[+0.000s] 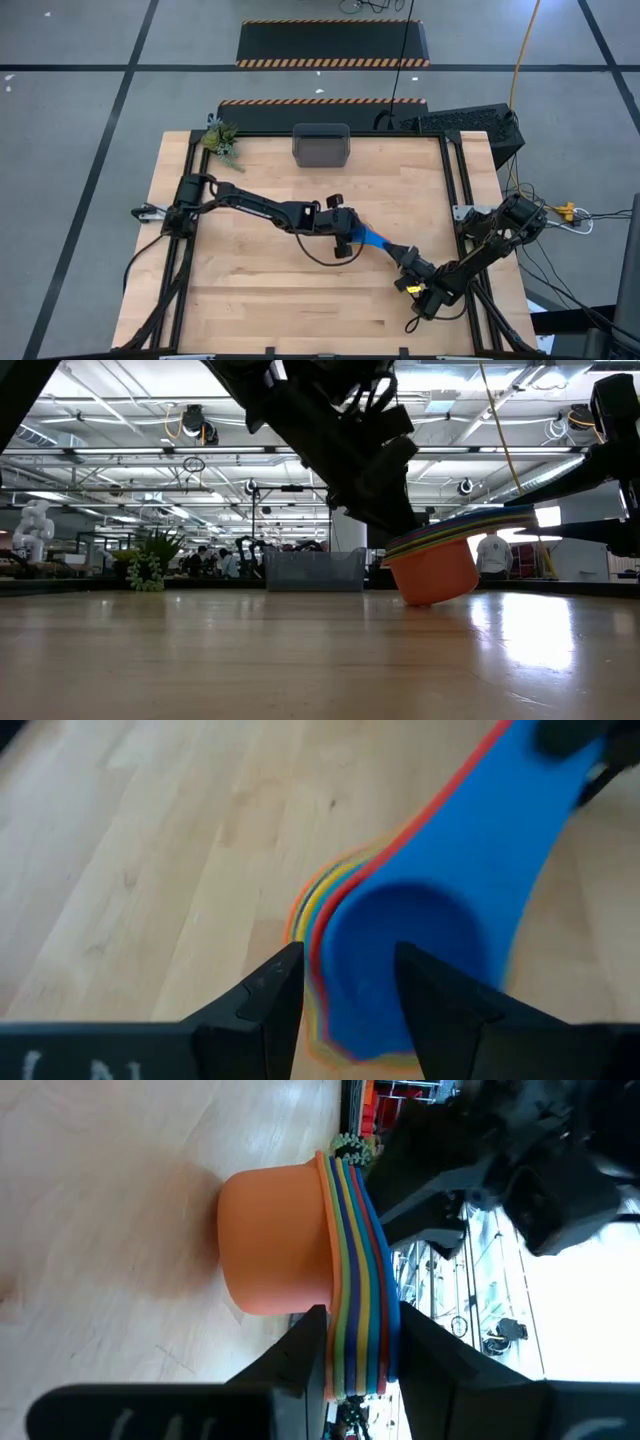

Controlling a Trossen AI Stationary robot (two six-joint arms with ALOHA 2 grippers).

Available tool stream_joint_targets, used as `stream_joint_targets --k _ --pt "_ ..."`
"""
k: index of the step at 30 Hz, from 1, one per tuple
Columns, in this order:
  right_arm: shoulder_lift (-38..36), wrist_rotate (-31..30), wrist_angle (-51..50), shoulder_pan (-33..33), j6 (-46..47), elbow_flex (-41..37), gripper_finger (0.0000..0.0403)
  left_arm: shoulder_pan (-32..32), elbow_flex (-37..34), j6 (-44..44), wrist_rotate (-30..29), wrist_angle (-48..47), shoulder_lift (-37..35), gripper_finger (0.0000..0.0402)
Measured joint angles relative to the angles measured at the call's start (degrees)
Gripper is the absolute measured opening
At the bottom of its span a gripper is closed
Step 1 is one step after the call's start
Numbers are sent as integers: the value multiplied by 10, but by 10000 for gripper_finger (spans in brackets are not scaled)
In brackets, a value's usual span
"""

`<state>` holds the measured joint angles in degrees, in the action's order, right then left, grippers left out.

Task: Nest measuring cups in basket
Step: Put the stacked measuring cups into the bin

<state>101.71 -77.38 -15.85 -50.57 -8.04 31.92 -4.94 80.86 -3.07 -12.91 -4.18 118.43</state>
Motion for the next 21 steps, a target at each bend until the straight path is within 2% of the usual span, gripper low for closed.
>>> stream_joint_targets --k 5,11,17,21 --pt "0 -1 7 0 -1 0 77 -3 0 0 -2 -2 -11 159" --pt "-1 -3 11 1 5 3 77 -15 1 0 -46 -26 -56 159" --pt "-12 -9 13 11 8 16 77 -45 1 0 -136 -65 -113 159" --pt "-40 -8 5 31 -31 27 77 -68 1 -1 -215 -99 -147 159"
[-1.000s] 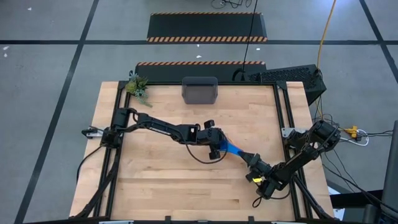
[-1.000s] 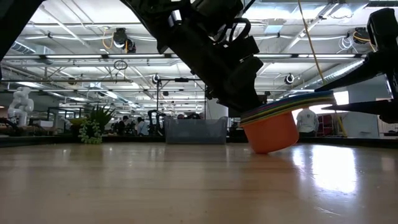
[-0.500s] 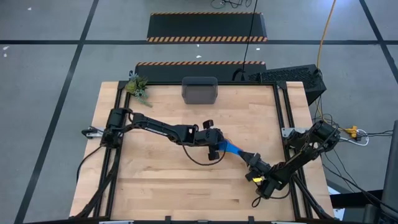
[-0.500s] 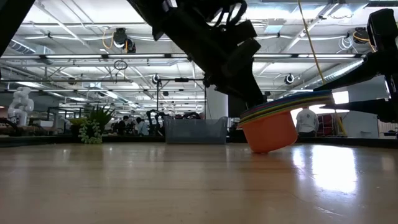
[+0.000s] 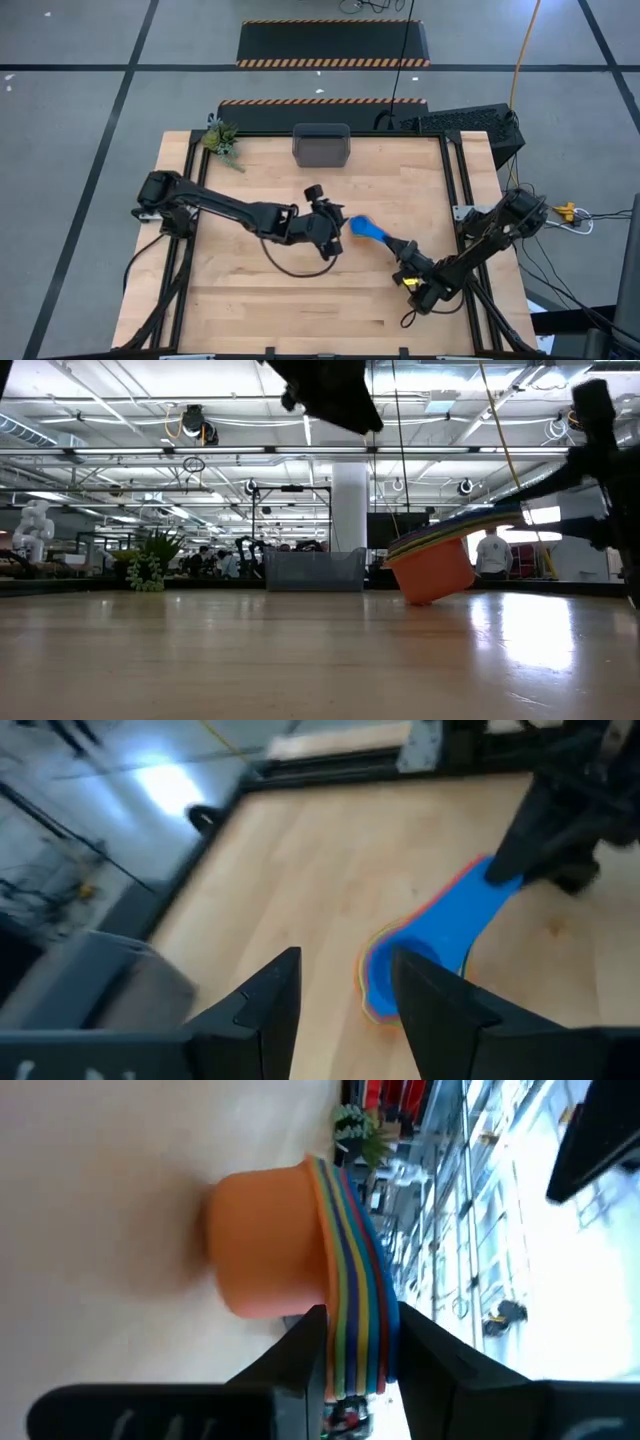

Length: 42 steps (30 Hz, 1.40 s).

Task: Nest measuring cups in basket
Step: Put the stacked measuring cups into the bin

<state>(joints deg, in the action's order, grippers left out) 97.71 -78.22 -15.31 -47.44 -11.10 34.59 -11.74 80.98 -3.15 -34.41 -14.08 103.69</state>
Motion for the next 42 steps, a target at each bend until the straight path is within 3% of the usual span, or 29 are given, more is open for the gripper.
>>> stream_joint_targets --k 6,15,26,34,37,42 --pt "-63 8 12 41 -43 8 72 -28 0 -15 -57 -38 -23 159" --pt "-122 13 56 89 -128 8 71 -45 -35 -67 -77 -77 -25 159" --pt "-122 18 110 112 -190 8 71 -20 -144 -54 -78 53 -24 159" --pt "-123 20 237 160 -354 8 71 -36 -144 -74 -80 37 -24 159" --pt "-123 21 298 186 -435 8 71 -54 -144 -99 -107 9 -26 159" --pt "-123 85 409 231 -541 8 70 -83 -144 -155 -159 -50 -26 159"
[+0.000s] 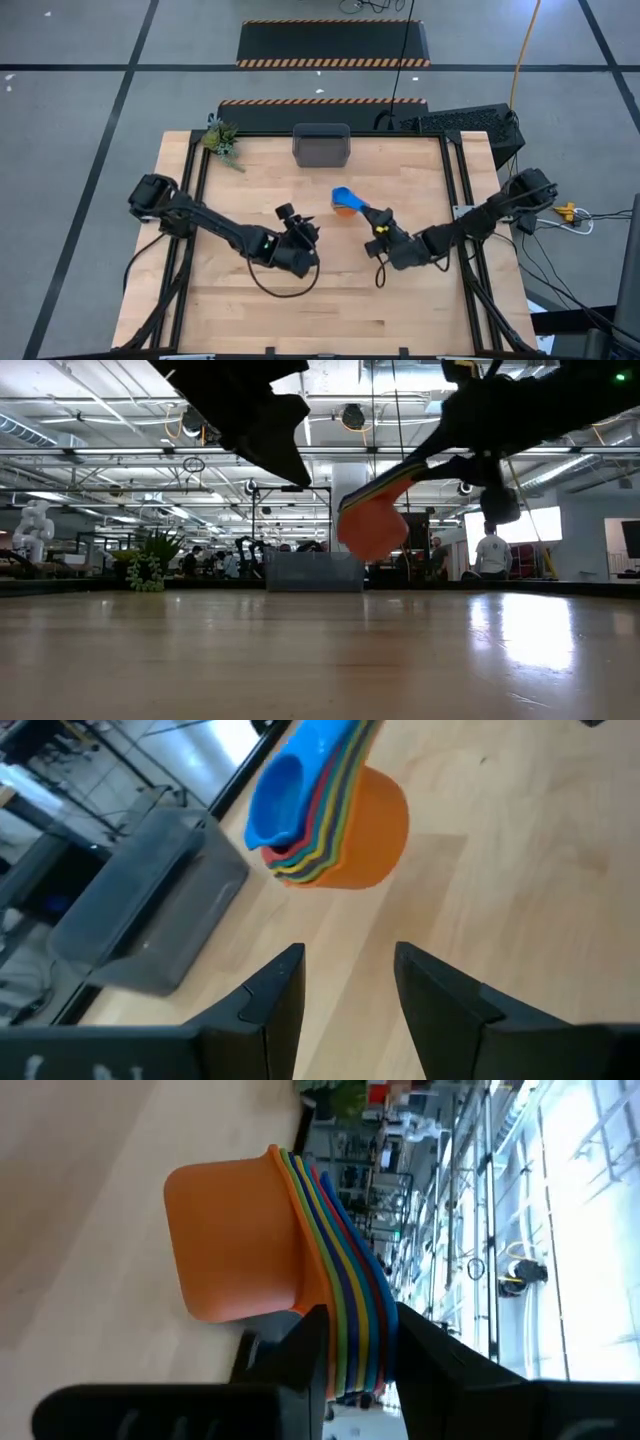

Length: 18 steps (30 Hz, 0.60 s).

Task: Nest measuring cups in basket
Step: Put the stacked measuring cups into the bin

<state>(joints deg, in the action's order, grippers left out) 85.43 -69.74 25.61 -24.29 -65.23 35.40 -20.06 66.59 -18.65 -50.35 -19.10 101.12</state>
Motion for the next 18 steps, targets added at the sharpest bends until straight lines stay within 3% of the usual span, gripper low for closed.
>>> stream_joint_targets --k 10,18 --pt "0 117 278 108 -220 0 70 -57 0 -152 -84 -149 0 159" --pt "0 266 329 216 -251 0 70 -91 0 -213 -85 -184 0 158"
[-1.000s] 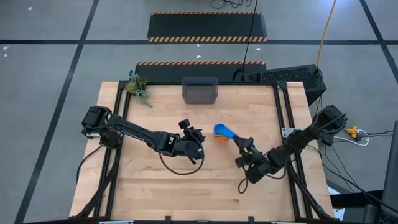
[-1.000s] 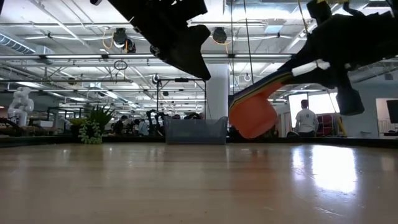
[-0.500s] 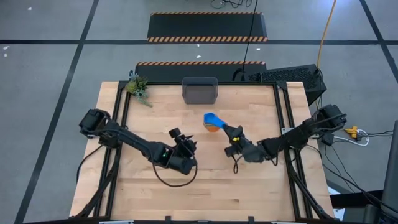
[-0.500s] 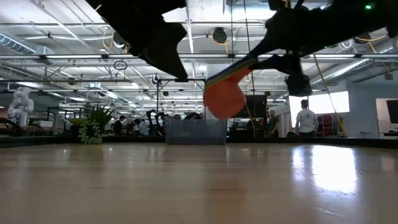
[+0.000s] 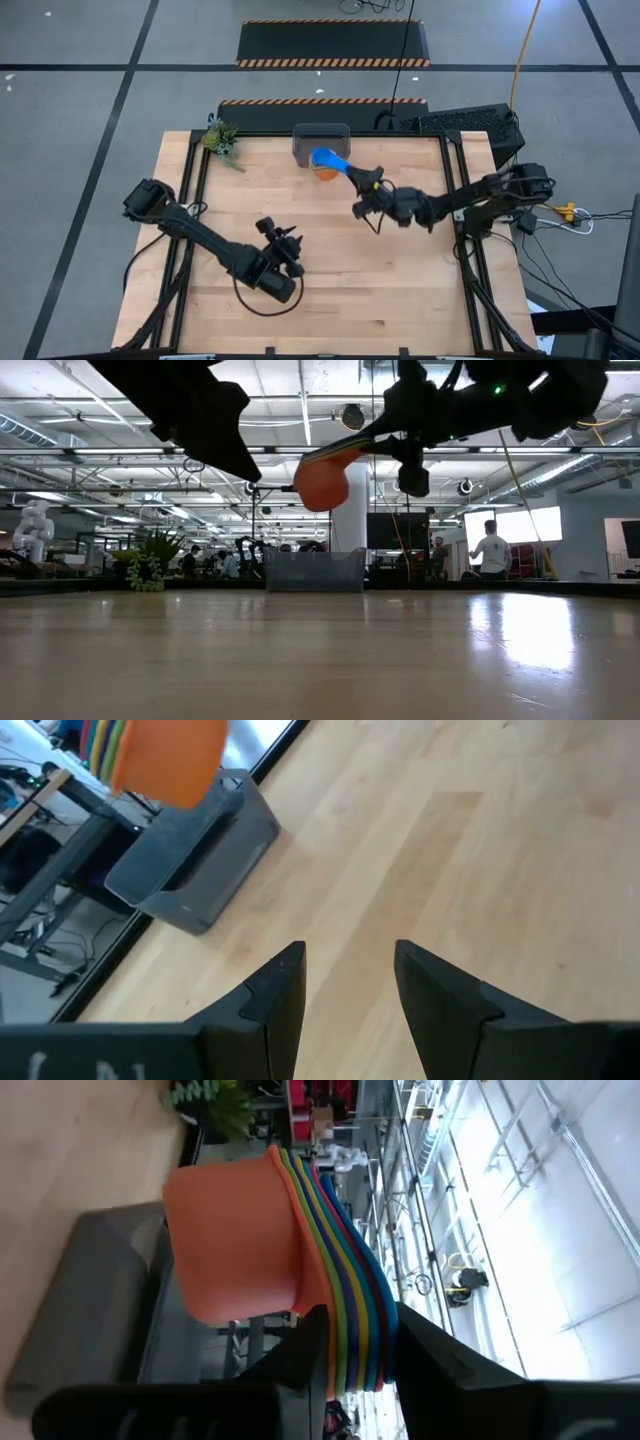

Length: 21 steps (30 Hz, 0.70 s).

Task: Nest measuring cups in basket
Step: Put the stacked measuring cups into the bin

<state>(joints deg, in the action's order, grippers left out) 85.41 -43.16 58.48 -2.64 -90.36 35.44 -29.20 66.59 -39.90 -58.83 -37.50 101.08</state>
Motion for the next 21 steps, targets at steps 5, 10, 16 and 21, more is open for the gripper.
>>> stream_joint_targets --k 5,10,16,21 --pt "0 137 -2 83 20 0 70 7 -1 8 2 -1 -15 158" --pt "0 265 -6 163 20 0 70 24 -1 58 18 18 -63 158" --pt "0 429 -17 260 53 10 70 53 -14 191 12 110 -123 158" --pt "5 540 -25 326 121 32 70 96 -89 315 40 283 -177 158"
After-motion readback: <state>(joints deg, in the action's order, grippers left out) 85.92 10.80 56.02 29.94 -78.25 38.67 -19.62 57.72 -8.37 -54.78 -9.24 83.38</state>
